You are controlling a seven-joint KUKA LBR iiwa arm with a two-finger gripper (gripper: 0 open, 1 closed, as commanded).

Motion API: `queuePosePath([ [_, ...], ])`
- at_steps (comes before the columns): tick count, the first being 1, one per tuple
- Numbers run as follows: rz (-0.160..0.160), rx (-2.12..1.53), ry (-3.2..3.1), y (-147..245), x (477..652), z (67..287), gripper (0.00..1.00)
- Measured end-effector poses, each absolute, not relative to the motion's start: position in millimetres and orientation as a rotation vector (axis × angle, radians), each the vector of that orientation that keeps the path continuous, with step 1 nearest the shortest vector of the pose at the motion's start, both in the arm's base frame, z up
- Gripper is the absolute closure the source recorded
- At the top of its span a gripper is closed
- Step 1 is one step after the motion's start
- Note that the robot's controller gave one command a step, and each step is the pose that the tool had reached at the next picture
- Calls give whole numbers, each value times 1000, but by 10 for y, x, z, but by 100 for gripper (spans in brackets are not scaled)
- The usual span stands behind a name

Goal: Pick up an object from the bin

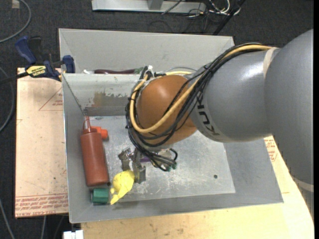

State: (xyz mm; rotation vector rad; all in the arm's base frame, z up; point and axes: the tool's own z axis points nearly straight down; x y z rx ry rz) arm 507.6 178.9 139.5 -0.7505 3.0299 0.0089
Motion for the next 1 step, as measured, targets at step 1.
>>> queuePosePath([
  [1,8,-896,3008,1890,5029,3199,100],
])
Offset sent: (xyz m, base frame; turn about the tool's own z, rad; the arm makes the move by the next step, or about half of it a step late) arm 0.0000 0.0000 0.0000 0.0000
